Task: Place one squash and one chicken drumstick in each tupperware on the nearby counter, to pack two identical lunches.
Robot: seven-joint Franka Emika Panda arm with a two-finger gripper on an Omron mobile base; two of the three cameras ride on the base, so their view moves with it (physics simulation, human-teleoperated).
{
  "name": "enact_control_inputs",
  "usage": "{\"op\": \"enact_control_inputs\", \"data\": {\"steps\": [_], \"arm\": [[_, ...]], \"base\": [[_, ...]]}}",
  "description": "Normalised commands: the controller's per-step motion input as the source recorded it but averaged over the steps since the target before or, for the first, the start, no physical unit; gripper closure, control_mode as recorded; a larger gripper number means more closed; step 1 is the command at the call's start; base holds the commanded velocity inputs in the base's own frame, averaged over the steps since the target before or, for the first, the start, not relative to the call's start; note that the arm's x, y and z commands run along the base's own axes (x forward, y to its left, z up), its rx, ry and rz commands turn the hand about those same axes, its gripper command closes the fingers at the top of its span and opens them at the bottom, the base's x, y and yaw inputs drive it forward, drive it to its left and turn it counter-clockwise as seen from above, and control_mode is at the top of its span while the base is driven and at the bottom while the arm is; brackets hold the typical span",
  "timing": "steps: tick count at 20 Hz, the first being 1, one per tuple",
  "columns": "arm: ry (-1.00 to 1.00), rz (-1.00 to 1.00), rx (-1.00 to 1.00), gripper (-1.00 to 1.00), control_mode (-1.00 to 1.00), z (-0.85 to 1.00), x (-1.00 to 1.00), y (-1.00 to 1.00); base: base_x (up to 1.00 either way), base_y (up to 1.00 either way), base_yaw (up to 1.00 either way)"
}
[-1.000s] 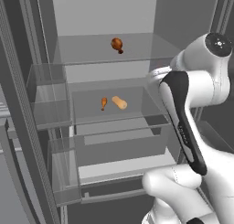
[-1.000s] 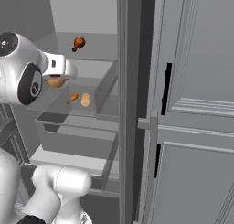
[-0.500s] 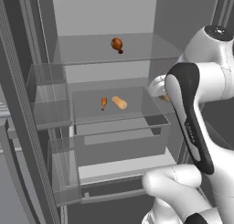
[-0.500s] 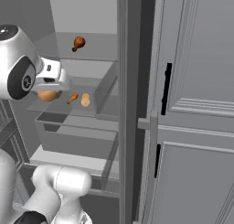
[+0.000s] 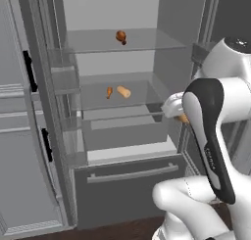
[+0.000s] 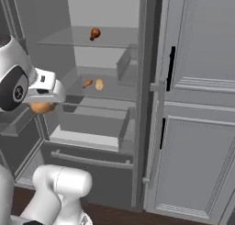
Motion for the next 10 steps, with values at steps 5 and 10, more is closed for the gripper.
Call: {"op": "enact_control_inputs", "data": {"steps": [5,10], "arm": [[0.0,0.0,0.0,1.0,1.0,0.0,0.0,0.0],[0.0,0.0,0.0,1.0,1.0,0.0,0.0,0.0]], "base": [[-1.0,0.75,0.15],[-0.65,0.95,0.51]]}}
